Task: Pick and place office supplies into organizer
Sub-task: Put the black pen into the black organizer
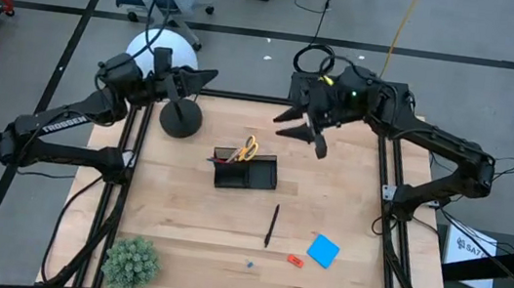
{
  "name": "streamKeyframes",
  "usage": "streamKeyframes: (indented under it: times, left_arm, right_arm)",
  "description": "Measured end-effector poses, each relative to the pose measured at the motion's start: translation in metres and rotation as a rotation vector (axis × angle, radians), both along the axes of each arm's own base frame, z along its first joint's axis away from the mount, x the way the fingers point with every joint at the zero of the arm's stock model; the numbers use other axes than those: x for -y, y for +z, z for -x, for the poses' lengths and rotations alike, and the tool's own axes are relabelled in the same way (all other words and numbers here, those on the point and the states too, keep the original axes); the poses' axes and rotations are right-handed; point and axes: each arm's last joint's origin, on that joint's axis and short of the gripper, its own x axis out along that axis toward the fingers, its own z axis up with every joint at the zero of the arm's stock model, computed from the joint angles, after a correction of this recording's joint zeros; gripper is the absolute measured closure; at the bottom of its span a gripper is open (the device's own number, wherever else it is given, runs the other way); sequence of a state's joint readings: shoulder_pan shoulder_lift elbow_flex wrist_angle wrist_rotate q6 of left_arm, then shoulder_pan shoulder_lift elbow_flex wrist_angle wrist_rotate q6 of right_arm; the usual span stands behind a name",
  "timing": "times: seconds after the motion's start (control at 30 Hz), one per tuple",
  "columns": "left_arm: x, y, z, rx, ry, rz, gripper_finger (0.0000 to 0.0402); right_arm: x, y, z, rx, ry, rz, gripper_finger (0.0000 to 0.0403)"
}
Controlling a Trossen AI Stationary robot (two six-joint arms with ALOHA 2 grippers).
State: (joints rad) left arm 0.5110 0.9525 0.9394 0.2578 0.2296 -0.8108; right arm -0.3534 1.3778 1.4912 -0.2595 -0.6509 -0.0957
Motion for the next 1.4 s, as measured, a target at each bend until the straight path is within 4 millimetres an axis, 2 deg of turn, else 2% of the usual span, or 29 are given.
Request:
streamKeyframes:
  times: [0.37,0.47,0.73,0.93,1.17,1.4]
  left_arm:
    - [0.0,0.0,0.0,-0.015,0.005,-0.044,0.0247]
    - [0.0,0.0,0.0,-0.015,0.001,-0.046,0.0247]
    - [0.0,-0.002,-0.001,-0.033,-0.002,-0.038,0.0247]
    - [0.0,-0.004,-0.001,-0.05,0.002,-0.05,0.0247]
    - [-0.001,-0.005,-0.001,-0.067,0.006,-0.041,0.0247]
    - [-0.001,-0.005,-0.001,-0.067,0.007,-0.039,0.0247]
  right_arm:
    - [-0.025,-0.02,-0.003,-0.22,0.06,0.004,0.0268]
    - [-0.03,-0.026,-0.008,-0.251,0.077,0.014,0.0269]
    - [-0.054,-0.053,-0.038,-0.492,0.216,0.118,0.0269]
    - [-0.077,-0.08,-0.059,-0.674,0.36,0.274,0.0269]
    - [-0.102,-0.135,-0.07,-0.983,0.513,0.587,0.0276]
    - [-0.119,-0.158,-0.092,-0.91,0.523,0.642,0.0291]
